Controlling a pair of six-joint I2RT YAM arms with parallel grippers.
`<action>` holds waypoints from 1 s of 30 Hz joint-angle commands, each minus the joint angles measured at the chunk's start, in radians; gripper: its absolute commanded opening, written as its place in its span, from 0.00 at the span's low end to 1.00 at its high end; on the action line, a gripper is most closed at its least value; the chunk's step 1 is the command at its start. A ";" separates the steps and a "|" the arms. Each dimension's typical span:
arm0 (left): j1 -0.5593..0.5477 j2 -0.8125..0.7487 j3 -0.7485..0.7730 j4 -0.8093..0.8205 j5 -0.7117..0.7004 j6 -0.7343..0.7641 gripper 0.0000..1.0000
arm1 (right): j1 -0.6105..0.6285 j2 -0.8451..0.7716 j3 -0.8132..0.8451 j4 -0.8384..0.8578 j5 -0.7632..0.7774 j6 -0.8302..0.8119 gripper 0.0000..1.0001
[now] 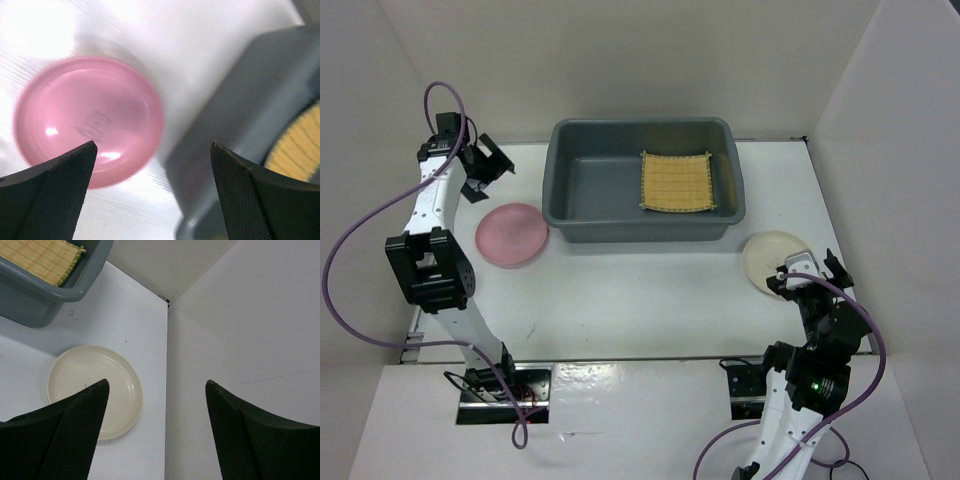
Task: Place the mixed dishes into the plastic bin
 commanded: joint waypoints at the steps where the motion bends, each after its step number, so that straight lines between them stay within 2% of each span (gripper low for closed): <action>1: 0.021 -0.006 0.036 0.078 0.021 0.136 1.00 | 0.003 0.004 0.003 0.005 -0.010 -0.008 0.84; 3: 0.032 0.034 0.052 0.034 -0.011 0.207 1.00 | 0.003 0.004 0.003 0.005 -0.019 -0.008 0.87; 7: 0.078 0.057 -0.064 0.093 0.009 0.201 1.00 | 0.003 0.004 0.003 -0.005 -0.019 -0.008 0.90; 11: 0.090 0.102 -0.183 0.127 -0.142 0.173 1.00 | 0.003 0.004 0.003 -0.005 -0.028 -0.017 0.94; 13: 0.102 0.123 -0.211 0.149 -0.172 0.150 1.00 | 0.003 -0.005 0.003 -0.005 -0.028 -0.017 0.95; 20: 0.121 0.194 -0.221 0.149 -0.181 0.139 1.00 | 0.003 -0.005 -0.006 -0.014 -0.038 -0.017 0.96; 30: 0.121 0.235 -0.253 0.178 -0.104 0.167 1.00 | 0.003 -0.015 -0.006 -0.014 -0.038 -0.017 0.98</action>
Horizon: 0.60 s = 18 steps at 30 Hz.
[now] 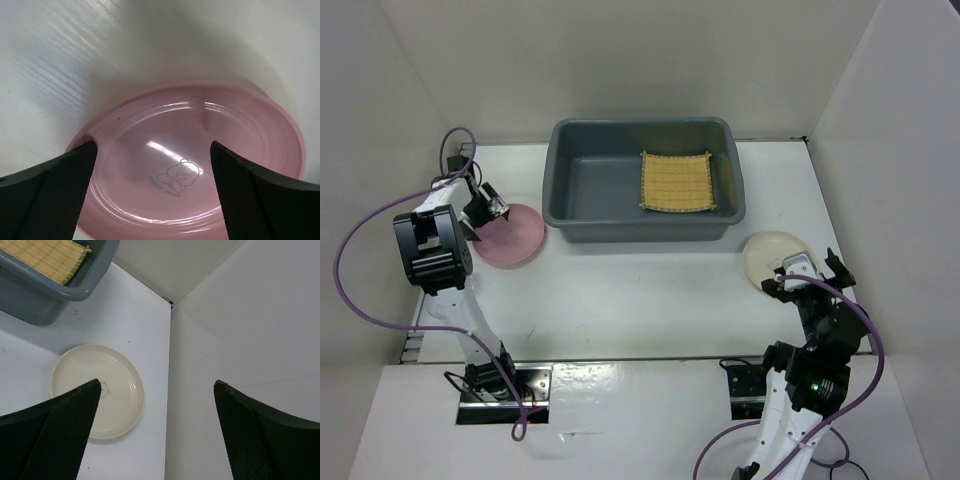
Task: Place the mixed dishes into the plastic bin
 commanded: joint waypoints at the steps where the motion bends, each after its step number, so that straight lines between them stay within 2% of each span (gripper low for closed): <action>1: 0.014 0.022 -0.032 0.024 0.008 0.022 1.00 | 0.003 -0.012 -0.006 0.000 -0.016 -0.001 0.98; 5: 0.014 -0.011 -0.054 0.036 -0.012 0.022 1.00 | 0.003 -0.012 -0.006 0.000 -0.016 -0.001 0.98; 10: 0.014 0.017 -0.054 0.053 0.054 0.031 1.00 | 0.003 -0.012 -0.006 0.000 -0.016 -0.001 0.98; 12: 0.014 0.008 -0.063 0.063 0.095 0.042 0.96 | 0.003 -0.012 -0.006 0.000 -0.016 -0.001 0.98; 15: 0.014 -0.001 -0.063 0.081 0.193 0.053 0.83 | 0.003 -0.012 -0.006 0.000 -0.016 -0.001 0.98; 18: 0.014 -0.066 -0.054 0.069 0.196 0.053 0.79 | 0.003 -0.012 -0.006 0.000 -0.016 -0.001 0.98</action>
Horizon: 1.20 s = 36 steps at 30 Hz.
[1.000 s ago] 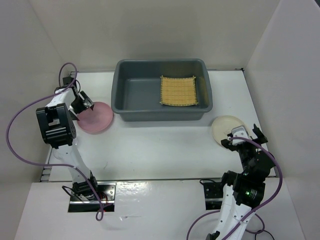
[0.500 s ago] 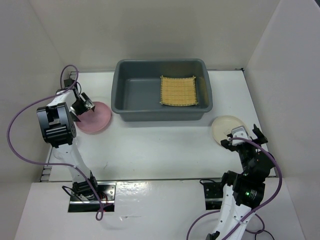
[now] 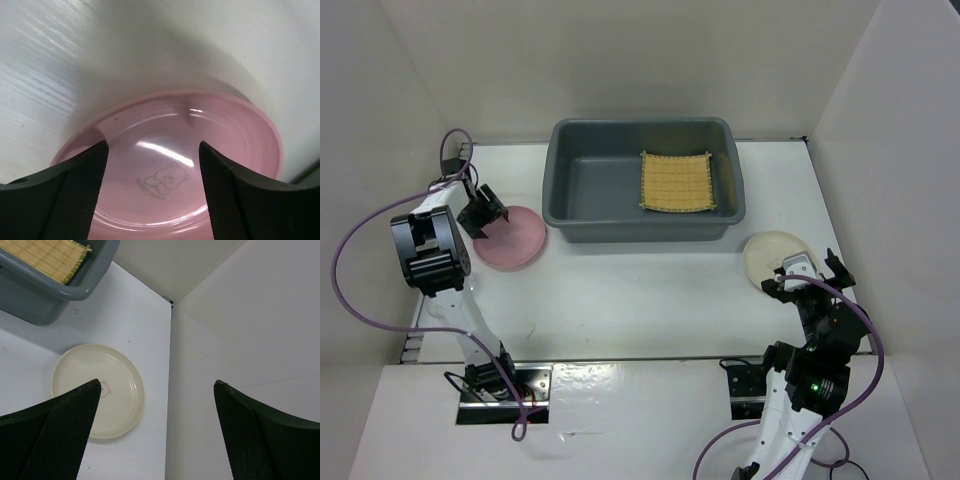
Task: Place the mixed dishes into the plastic bin
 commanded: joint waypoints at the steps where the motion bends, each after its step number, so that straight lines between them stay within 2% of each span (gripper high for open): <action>1: 0.000 -0.092 0.018 -0.003 0.064 0.019 0.81 | 0.003 -0.009 -0.006 0.004 -0.016 -0.001 0.98; 2: 0.000 -0.108 0.032 -0.017 0.041 0.019 0.85 | 0.003 -0.009 -0.006 0.004 -0.016 -0.001 0.98; 3: 0.000 -0.122 0.044 -0.031 0.012 0.009 0.99 | 0.003 -0.009 -0.006 0.004 -0.016 -0.001 0.98; 6: 0.000 -0.203 0.023 -0.031 -0.071 -0.017 0.99 | 0.003 -0.009 -0.006 0.004 -0.016 -0.001 0.98; 11: 0.000 -0.203 0.003 -0.031 -0.174 -0.026 0.99 | 0.003 -0.009 -0.006 0.004 -0.016 -0.001 0.98; 21: 0.009 -0.102 -0.018 -0.042 -0.283 -0.026 1.00 | 0.003 -0.009 -0.015 0.004 -0.016 -0.001 0.98; 30: 0.018 -0.064 -0.091 0.004 -0.292 -0.026 1.00 | 0.003 -0.018 -0.015 0.004 -0.016 -0.001 0.98; 36: 0.018 -0.005 -0.091 0.015 -0.203 -0.001 1.00 | 0.003 -0.018 -0.015 0.013 -0.016 -0.001 0.98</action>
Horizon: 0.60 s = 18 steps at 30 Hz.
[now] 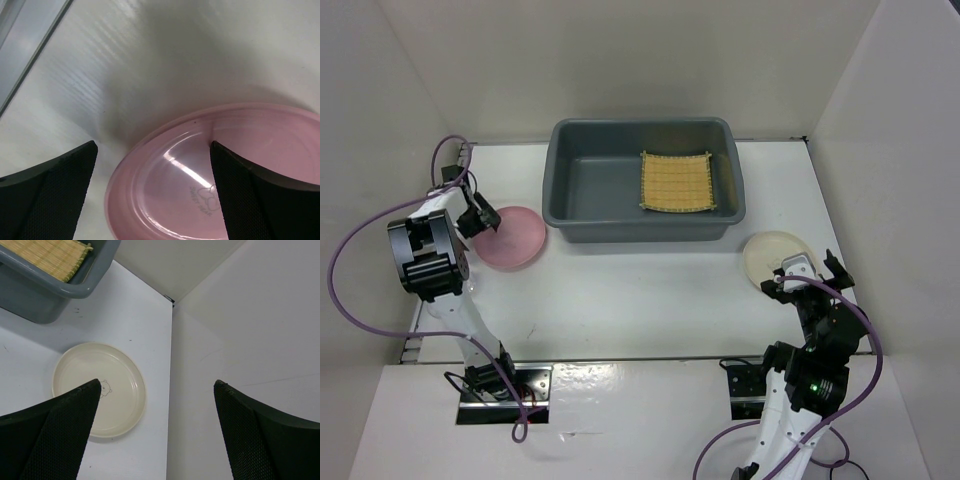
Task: Place the mixed dishes into the plastic bin
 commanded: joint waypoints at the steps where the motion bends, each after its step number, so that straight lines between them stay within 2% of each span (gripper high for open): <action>1: 0.004 0.060 -0.002 0.014 0.072 0.023 0.99 | 0.003 -0.006 -0.001 0.015 -0.016 -0.001 0.98; 5: 0.004 0.073 -0.002 0.023 0.141 0.045 0.87 | 0.003 -0.006 -0.001 0.015 -0.016 -0.010 0.98; 6: 0.004 0.073 -0.012 0.032 0.152 0.045 0.76 | 0.003 -0.006 -0.001 0.015 -0.016 -0.010 0.98; 8: 0.004 0.082 -0.012 0.033 0.190 0.045 0.62 | 0.003 -0.006 -0.001 0.015 -0.016 -0.010 0.98; 9: 0.015 0.091 -0.012 0.033 0.214 0.054 0.43 | 0.003 -0.006 -0.001 0.015 -0.016 -0.010 0.98; 12: 0.034 0.100 -0.012 0.042 0.297 0.054 0.23 | 0.003 -0.006 -0.001 0.015 -0.016 -0.010 0.98; 13: 0.051 0.111 -0.012 0.042 0.338 0.054 0.12 | 0.003 -0.006 -0.001 0.015 -0.016 -0.010 0.98; 14: 0.051 0.111 -0.012 0.042 0.339 0.054 0.05 | 0.003 -0.006 -0.001 0.015 -0.016 -0.010 0.98; 15: 0.065 0.111 -0.012 0.042 0.349 0.045 0.01 | 0.003 -0.006 -0.001 0.015 -0.016 -0.010 0.98; 18: 0.107 0.058 -0.012 0.042 0.385 0.001 0.00 | 0.003 -0.006 -0.010 0.015 -0.016 -0.010 0.98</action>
